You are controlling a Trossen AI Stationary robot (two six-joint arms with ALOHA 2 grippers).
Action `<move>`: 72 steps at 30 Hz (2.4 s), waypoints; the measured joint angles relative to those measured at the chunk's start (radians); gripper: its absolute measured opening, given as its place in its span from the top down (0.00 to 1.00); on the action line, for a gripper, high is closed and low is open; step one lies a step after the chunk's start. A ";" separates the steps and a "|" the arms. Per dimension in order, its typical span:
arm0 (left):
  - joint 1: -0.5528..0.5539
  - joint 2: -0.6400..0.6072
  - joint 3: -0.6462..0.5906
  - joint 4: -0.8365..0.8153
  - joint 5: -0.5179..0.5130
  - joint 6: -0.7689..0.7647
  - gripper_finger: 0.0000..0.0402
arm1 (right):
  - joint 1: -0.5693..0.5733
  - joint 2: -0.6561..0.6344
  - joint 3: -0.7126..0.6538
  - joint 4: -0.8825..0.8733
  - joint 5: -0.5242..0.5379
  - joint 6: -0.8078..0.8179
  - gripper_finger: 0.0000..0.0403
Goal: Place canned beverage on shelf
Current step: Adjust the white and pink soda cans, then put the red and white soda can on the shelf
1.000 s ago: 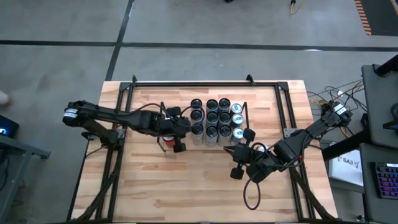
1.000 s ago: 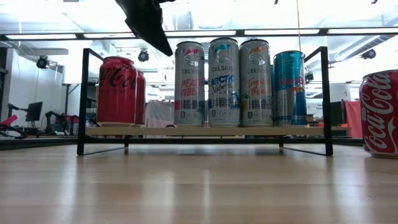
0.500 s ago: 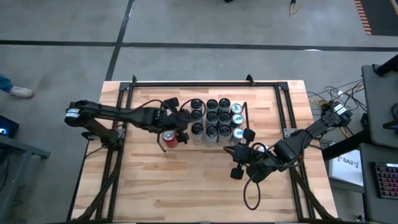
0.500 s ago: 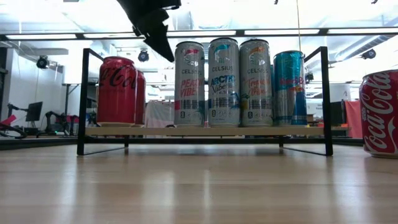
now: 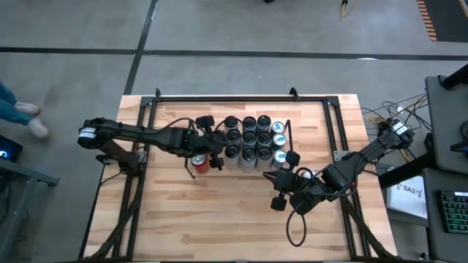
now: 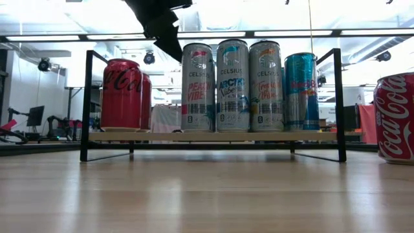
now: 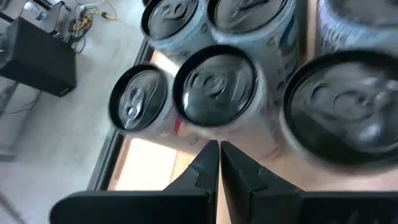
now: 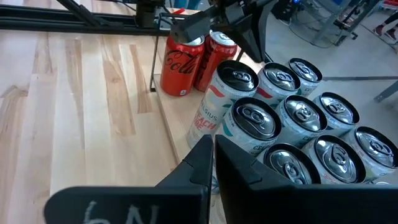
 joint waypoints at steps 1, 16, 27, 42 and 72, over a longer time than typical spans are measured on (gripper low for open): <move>0.000 -0.001 0.002 -0.015 -0.013 0.001 1.00 | 0.000 0.000 0.000 0.000 0.000 0.000 0.98; 0.130 -0.001 0.010 -0.046 -0.089 0.087 1.00 | 0.000 0.000 0.000 0.000 0.000 -0.001 0.98; 0.161 -0.001 0.010 0.038 0.078 0.170 1.00 | 0.000 0.000 0.000 0.000 0.000 -0.007 0.98; 0.198 0.018 0.022 0.001 0.053 0.185 1.00 | 0.000 0.000 -0.003 -0.001 0.000 -0.007 0.98; 0.173 0.024 0.022 0.013 0.090 0.062 1.00 | 0.000 0.000 0.000 0.000 0.000 0.013 0.98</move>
